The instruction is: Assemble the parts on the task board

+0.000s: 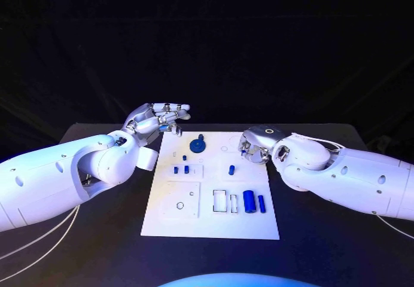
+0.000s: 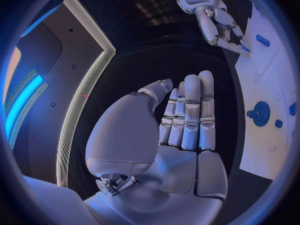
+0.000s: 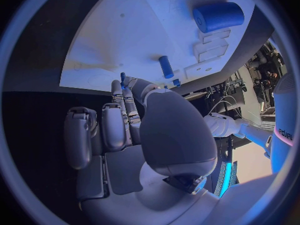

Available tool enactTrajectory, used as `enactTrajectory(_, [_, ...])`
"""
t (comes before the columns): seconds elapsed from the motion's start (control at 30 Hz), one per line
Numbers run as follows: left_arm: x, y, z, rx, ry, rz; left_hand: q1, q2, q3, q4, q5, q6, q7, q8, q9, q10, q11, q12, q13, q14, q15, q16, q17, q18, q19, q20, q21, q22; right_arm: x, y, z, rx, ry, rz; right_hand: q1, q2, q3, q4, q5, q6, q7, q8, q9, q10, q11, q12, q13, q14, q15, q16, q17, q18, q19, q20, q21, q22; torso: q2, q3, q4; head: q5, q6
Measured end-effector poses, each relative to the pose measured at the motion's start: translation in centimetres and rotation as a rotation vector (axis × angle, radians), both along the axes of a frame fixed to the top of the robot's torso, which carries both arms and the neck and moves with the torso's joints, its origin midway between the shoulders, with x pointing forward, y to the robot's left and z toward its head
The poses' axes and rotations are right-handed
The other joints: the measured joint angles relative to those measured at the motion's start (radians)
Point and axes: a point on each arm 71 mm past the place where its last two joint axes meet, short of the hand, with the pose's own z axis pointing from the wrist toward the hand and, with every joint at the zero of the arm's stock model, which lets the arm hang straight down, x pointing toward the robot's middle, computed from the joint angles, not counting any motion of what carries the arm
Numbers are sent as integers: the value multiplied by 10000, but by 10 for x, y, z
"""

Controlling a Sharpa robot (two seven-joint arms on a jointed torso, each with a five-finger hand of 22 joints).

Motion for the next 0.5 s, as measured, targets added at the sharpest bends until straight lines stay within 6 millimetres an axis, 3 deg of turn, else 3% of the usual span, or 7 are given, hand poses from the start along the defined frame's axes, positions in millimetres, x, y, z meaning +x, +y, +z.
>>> enactTrajectory(0.27, [3, -1, -2, 16, 34, 16, -93, -14, -51, 51, 0, -1, -1, 0, -8, -33, 33, 6, 10, -32, 32, 0, -14, 0, 36, 36, -50, -38, -16, 7, 14, 530, -129, 439, 0, 0, 38, -38, -1, 0, -1, 0, 0, 1, 1, -8, -4, 0, 0, 53, 33, 0, 0, 0, 49, -1, -1, -4, 9, -58, 70])
enactTrajectory(0.5, [5, -7, -3, -11, 80, -87, -93, -15, -57, 57, 0, -1, -1, 0, -8, -34, 33, 40, 10, -33, 32, 0, -26, 0, 36, 36, -98, -52, -37, 33, 21, 1088, -12, 1262, 1, -1, 51, -51, -2, -1, -1, 0, 11, 2, 1, -25, -11, 0, 0, 57, 56, 0, -1, 0, 84, -2, 7, -4, 13, 72, 96])
